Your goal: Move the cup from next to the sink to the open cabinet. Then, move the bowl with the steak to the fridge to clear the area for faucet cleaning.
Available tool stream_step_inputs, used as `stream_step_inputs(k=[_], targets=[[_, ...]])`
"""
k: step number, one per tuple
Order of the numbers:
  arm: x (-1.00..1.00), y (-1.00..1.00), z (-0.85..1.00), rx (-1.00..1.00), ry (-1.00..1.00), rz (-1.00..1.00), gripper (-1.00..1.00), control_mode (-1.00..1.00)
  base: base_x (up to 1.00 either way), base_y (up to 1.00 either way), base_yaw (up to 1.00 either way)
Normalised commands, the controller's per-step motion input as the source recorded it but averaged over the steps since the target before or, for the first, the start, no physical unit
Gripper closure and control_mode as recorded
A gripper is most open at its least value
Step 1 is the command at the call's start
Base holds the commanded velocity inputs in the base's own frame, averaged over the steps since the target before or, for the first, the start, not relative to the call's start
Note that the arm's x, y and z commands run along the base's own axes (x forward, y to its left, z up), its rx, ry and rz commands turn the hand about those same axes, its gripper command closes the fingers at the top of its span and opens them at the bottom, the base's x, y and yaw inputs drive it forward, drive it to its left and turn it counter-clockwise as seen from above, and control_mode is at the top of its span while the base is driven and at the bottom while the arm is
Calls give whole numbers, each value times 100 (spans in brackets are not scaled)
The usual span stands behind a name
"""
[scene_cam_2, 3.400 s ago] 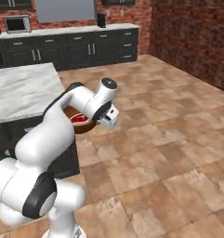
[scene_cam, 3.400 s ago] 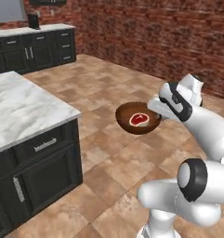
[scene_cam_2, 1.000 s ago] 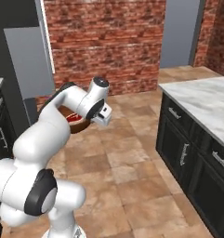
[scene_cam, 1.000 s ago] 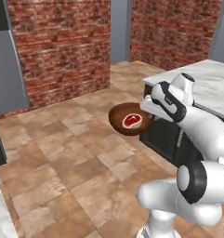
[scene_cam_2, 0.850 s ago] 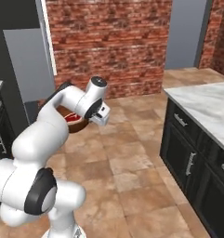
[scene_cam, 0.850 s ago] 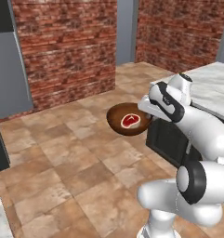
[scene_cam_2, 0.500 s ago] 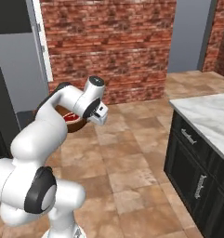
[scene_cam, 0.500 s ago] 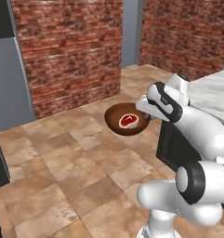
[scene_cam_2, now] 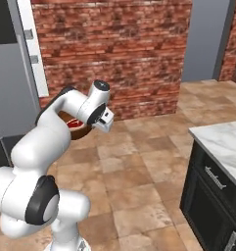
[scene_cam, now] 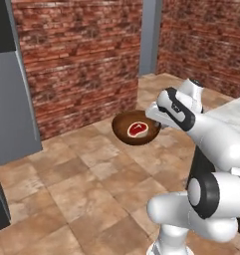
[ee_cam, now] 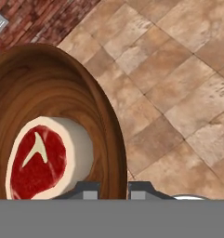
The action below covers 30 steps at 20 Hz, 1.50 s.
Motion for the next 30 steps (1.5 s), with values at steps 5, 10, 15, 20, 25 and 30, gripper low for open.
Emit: stream_step_inputs(k=[5,10,15,20,25,30], targets=[[0,0,0,0,0,0,100,100,100,-17,2],[0,0,0,0,0,0,100,100,100,-29,5],[0,0,0,0,0,0,100,100,100,-25,4],[0,0,0,0,0,0,100,100,100,-7,8],[0,0,0,0,0,0,100,100,100,0,28],[0,0,0,0,0,0,100,100,100,0,32]])
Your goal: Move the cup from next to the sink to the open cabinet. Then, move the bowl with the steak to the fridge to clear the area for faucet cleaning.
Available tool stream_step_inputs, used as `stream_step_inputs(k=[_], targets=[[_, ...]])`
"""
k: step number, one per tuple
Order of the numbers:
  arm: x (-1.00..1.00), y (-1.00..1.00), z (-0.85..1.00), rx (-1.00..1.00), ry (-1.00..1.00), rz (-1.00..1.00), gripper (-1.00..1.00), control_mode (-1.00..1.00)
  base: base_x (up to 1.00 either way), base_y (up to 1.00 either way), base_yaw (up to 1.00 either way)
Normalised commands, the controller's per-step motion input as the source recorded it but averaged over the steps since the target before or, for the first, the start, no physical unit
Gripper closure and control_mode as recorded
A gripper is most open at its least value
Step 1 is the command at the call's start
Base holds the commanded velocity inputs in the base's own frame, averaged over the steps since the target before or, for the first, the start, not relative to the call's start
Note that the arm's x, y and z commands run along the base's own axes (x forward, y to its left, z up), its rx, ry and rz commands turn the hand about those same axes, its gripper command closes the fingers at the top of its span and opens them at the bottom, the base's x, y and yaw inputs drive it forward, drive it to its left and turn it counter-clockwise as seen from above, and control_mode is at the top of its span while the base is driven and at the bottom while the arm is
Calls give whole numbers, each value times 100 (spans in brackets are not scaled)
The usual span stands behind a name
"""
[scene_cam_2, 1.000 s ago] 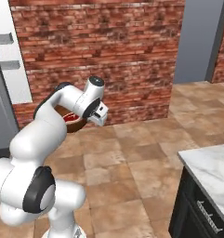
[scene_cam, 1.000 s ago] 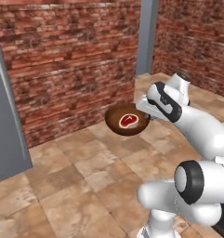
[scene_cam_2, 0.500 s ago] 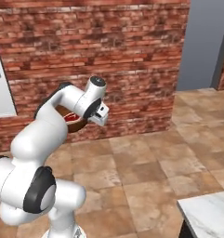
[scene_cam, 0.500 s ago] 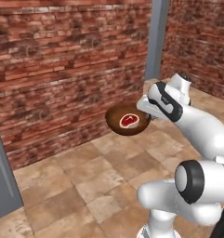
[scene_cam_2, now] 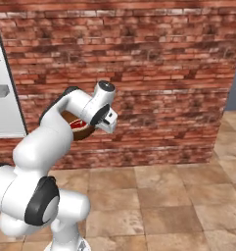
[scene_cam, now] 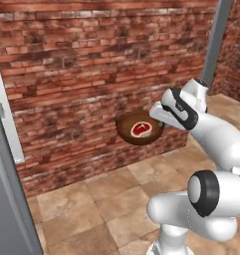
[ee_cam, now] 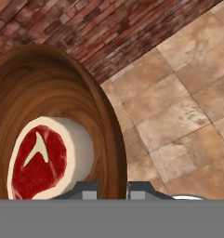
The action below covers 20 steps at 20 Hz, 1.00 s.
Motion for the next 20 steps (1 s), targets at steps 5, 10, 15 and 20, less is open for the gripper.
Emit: stream_step_inputs(k=[5,10,15,20], targets=[[0,0,0,0,0,0,100,100,87,0,47],[0,0,0,0,0,0,100,100,47,0,74],[0,0,0,0,0,0,100,100,53,-5,72],[0,0,0,0,0,0,100,100,68,-37,58]])
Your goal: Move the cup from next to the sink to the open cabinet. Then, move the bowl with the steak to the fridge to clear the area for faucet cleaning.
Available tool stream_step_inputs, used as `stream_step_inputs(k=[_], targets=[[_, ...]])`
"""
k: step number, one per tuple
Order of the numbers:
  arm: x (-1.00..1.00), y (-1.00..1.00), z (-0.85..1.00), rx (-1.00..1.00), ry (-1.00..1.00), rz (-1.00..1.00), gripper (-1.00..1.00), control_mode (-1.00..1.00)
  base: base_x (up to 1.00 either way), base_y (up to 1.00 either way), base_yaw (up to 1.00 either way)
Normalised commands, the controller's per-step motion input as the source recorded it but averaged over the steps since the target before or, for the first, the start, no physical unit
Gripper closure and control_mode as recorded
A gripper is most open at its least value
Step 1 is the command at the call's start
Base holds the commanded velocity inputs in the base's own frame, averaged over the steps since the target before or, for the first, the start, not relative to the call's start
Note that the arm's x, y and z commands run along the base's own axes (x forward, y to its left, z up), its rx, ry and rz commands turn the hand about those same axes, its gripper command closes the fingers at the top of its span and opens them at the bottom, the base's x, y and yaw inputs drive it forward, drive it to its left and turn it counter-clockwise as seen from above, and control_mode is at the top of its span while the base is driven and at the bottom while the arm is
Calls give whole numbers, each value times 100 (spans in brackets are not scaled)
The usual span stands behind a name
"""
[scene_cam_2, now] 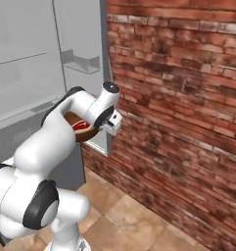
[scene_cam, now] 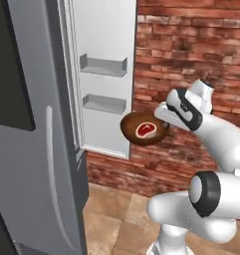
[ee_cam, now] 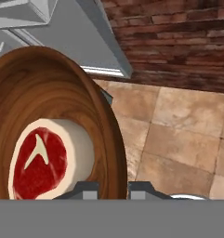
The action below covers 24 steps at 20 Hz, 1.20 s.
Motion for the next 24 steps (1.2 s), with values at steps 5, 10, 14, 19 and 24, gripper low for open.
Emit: stream_step_inputs(k=[5,10,14,19,24], targets=[[0,0,0,0,0,0,100,100,22,-32,67],[0,0,0,0,0,0,100,100,0,-24,79],[0,0,0,0,0,0,100,100,1,-44,70],[0,0,0,0,0,0,100,100,15,-80,49],[0,0,0,0,0,0,100,100,13,-85,46]])
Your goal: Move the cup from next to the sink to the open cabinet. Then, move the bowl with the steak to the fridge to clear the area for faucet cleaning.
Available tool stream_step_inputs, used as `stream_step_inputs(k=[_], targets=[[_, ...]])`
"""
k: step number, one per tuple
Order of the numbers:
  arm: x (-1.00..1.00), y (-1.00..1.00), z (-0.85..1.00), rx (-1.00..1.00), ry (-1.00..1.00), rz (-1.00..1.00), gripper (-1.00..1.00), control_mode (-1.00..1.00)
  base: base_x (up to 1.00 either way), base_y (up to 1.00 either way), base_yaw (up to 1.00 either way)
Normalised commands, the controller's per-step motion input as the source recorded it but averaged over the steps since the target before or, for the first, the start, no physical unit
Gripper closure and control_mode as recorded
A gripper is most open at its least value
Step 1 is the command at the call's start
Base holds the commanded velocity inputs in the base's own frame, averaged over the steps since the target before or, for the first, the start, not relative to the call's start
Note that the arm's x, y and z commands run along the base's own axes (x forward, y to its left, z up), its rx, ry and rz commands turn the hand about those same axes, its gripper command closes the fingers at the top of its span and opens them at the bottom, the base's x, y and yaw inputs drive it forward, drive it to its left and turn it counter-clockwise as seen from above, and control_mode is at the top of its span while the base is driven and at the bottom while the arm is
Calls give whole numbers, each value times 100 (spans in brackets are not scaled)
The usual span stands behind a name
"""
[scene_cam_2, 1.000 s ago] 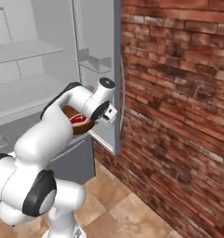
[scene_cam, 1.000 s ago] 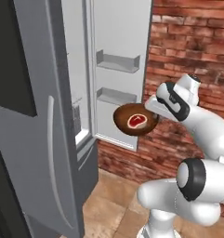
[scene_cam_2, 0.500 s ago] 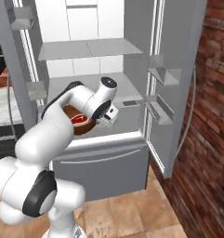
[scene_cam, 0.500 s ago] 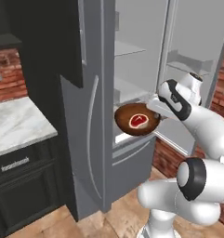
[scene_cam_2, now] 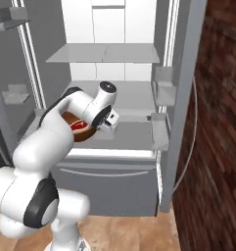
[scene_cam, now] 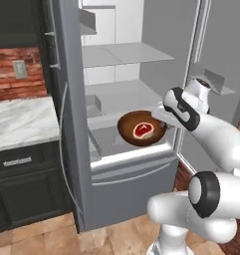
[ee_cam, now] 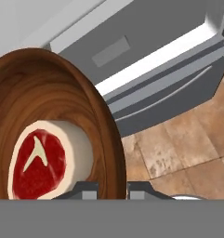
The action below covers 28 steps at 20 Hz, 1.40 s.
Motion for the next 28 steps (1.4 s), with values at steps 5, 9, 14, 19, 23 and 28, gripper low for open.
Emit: stream_step_inputs(k=[5,9,14,19,23,28], targets=[[0,0,0,0,0,0,100,100,0,-20,12],[0,0,0,0,0,0,100,100,34,-10,2],[0,0,0,0,0,0,100,100,99,-7,0],[0,0,0,0,0,0,100,100,79,0,0],[9,-4,-9,0,3,0,100,-100,40,0,0],[45,-7,-54,2,12,0,100,-100,0,0,0]])
